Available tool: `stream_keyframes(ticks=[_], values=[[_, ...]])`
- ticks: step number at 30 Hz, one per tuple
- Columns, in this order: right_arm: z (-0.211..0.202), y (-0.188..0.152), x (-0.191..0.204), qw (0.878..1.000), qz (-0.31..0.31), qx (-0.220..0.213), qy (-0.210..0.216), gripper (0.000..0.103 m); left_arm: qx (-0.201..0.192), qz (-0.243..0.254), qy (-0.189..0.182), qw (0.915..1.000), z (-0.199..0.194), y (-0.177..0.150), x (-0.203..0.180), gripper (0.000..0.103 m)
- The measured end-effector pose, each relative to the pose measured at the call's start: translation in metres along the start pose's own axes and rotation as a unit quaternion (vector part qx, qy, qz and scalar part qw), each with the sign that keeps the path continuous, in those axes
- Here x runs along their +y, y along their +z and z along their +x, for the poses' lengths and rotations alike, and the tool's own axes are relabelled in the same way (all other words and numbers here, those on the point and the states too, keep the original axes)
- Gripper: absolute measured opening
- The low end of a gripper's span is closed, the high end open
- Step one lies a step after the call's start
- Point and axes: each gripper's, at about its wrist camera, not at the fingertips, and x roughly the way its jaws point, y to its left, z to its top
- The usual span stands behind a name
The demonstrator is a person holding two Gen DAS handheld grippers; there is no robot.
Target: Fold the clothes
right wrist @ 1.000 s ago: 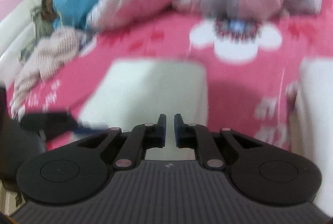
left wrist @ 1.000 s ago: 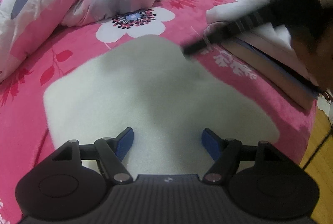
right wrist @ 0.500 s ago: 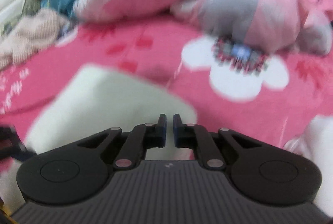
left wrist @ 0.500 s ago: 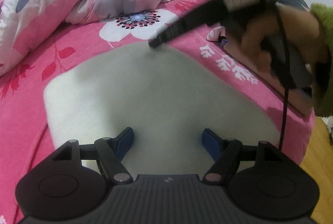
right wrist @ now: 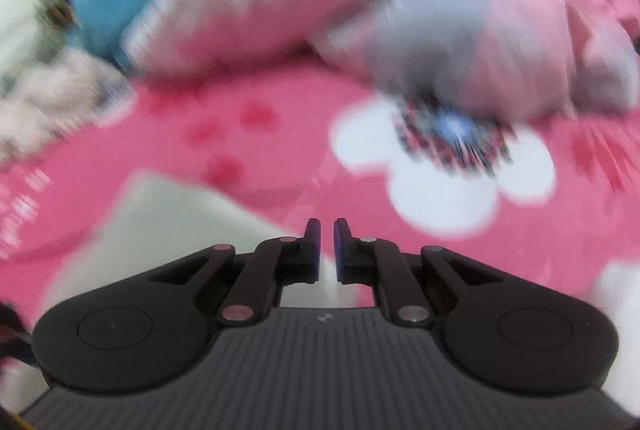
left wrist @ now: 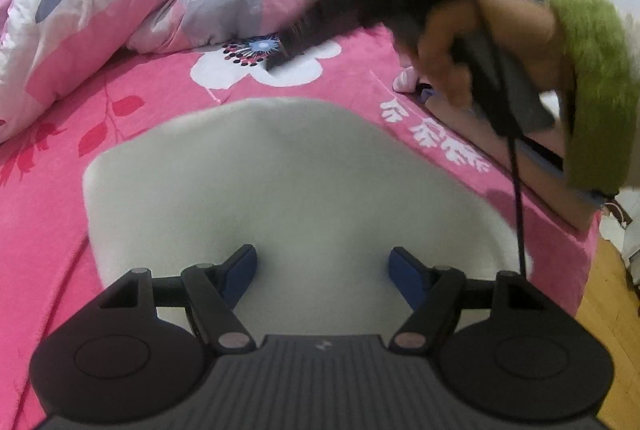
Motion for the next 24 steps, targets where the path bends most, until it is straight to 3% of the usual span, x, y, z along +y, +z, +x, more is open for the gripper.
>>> stream_keyframes(ticks=[1,5,7,10,13,17,19,22,23,24], values=[[-0.002,0.006,0.003,1.000,0.001,-0.006,0.023,0.006,-0.003,0.003,0.000,1.0000,0.000,-0.001,0.000,0.074],[0.049,-0.002,0.018,0.994,0.003,0.064,0.089,0.002,-0.016,0.004,-0.002,0.9999,-0.001,-0.005,0.000,0.074],[0.079,-0.022,0.023,0.993,-0.017,0.098,0.068,0.001,-0.020,0.004,-0.002,0.9998,0.000,-0.006,0.000,0.074],[0.069,-0.009,0.032,0.993,-0.027,0.106,0.042,0.001,-0.024,0.005,-0.007,0.9997,-0.005,-0.005,0.001,0.074],[0.030,0.000,0.044,0.995,-0.058,0.078,-0.008,0.003,-0.027,0.004,-0.012,0.9996,-0.014,-0.002,0.004,0.071],[-0.034,-0.002,0.038,0.999,-0.014,0.035,-0.021,0.004,-0.043,-0.027,-0.008,0.9987,-0.037,-0.001,0.018,0.072],[-0.048,-0.013,0.040,0.999,-0.007,0.035,-0.013,0.004,-0.029,-0.019,-0.007,0.9994,-0.036,-0.005,0.021,0.069],[-0.031,-0.042,0.049,0.995,-0.014,0.092,-0.027,0.004,-0.013,0.008,-0.007,0.9999,-0.028,-0.012,0.021,0.069],[-0.018,-0.056,0.053,0.992,-0.033,0.110,-0.049,0.001,-0.011,0.014,-0.007,0.9998,-0.026,-0.012,0.019,0.070],[-0.013,-0.064,0.054,0.992,-0.044,0.098,-0.058,0.000,-0.009,0.015,-0.007,0.9998,-0.024,-0.012,0.019,0.071]])
